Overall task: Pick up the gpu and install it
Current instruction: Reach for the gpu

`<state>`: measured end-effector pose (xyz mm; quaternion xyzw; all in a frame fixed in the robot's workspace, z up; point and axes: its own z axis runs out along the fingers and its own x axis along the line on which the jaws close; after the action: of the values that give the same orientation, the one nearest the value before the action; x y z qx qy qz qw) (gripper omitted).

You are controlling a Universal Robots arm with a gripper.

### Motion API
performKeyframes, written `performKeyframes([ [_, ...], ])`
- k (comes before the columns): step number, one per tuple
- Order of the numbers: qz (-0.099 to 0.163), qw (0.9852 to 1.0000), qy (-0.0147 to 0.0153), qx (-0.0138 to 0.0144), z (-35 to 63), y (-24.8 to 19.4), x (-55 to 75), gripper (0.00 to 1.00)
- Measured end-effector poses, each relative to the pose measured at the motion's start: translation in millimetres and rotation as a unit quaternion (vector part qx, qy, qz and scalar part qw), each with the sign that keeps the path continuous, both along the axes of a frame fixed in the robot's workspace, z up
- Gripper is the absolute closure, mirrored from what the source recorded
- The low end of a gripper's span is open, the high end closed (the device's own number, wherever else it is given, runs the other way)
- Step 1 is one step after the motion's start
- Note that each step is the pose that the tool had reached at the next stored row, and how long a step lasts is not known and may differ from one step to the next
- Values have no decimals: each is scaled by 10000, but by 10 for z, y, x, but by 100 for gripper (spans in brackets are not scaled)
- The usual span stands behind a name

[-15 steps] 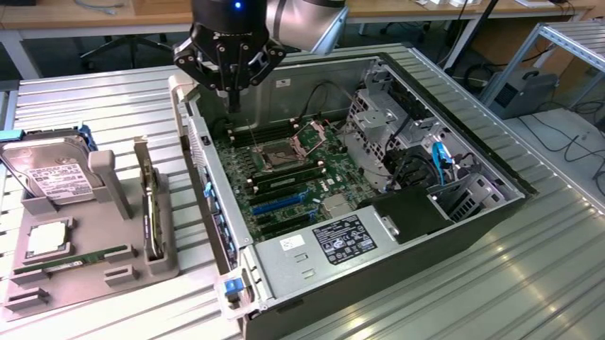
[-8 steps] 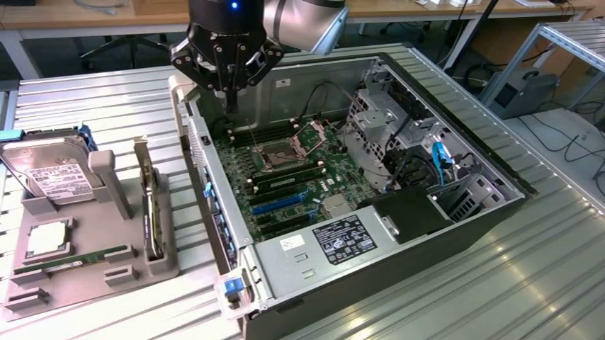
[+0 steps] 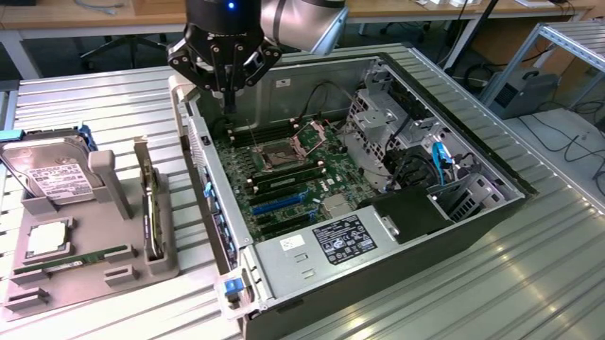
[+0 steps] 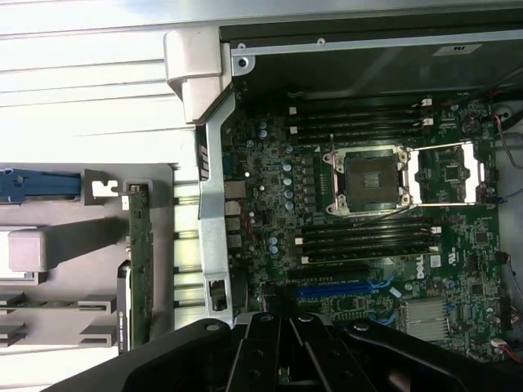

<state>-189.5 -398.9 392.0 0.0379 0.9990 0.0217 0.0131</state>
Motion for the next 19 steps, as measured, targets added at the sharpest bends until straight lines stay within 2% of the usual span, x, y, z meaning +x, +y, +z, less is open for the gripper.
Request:
performKeyframes([
  [19,0,10000,0,0,-1,0,-60,89],
])
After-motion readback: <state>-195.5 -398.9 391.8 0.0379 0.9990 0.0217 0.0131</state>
